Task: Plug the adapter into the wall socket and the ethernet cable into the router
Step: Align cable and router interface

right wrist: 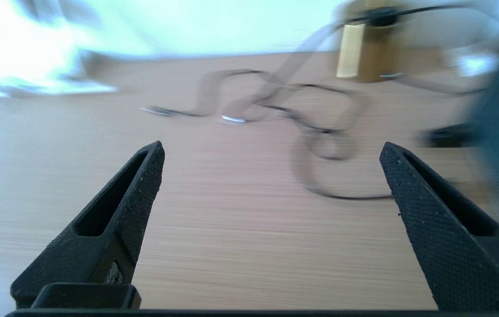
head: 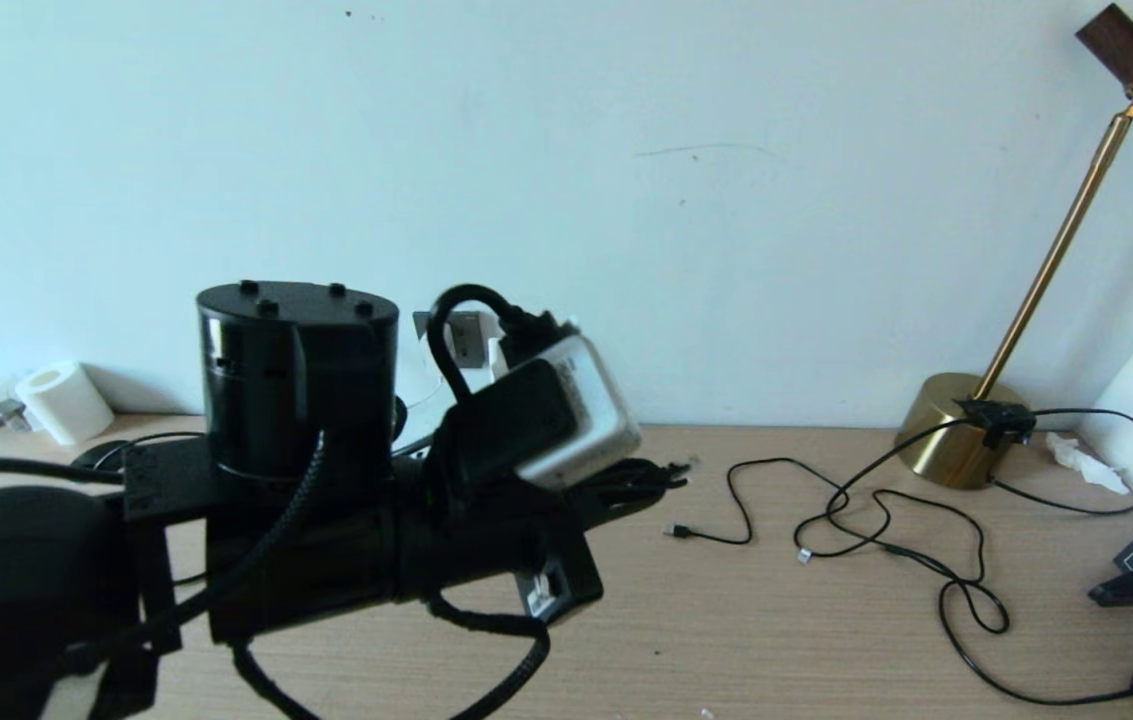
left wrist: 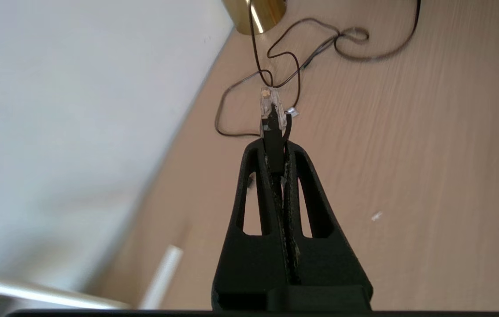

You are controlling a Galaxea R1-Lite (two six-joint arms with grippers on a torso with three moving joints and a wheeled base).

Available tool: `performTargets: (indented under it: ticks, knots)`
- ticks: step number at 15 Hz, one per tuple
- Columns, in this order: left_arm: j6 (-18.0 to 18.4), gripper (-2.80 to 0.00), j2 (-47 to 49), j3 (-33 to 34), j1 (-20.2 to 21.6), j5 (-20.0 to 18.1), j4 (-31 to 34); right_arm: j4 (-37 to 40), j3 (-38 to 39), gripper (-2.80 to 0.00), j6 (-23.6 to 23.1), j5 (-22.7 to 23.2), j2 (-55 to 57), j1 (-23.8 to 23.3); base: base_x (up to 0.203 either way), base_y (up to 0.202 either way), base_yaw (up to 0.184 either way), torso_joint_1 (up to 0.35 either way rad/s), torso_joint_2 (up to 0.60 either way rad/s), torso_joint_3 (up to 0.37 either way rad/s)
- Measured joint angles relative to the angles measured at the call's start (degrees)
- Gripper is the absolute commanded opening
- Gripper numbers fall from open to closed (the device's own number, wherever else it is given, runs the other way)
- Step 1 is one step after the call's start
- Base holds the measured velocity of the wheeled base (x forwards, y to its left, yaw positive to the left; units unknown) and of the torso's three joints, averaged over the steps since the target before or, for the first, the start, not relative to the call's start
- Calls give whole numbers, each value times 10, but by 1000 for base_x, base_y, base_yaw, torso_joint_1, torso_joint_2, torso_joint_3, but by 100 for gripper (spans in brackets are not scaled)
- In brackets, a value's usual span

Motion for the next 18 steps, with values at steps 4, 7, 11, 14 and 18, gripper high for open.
performTargets:
  ticks: [4,7,11,14,18]
  knots:
    - [122,-280,-4,0,-47,38,7,36,-116,0,150,200,200,0,0,0,0,0,0,0]
    - [196,-280,1,-13,-79,47,17,2,-162,0,210,364,335,1,0,0,0,0,0,0]
    - [208,-280,14,-27,-154,111,12,-72,-179,0,258,453,435,14,0,0,0,0,0,0]
    - [209,-280,38,-59,-182,119,10,-129,-170,0,255,454,483,55,0,0,0,0,0,0]
    - [209,-280,63,-87,-194,125,7,-209,-150,0,261,449,526,106,0,0,0,0,0,0]
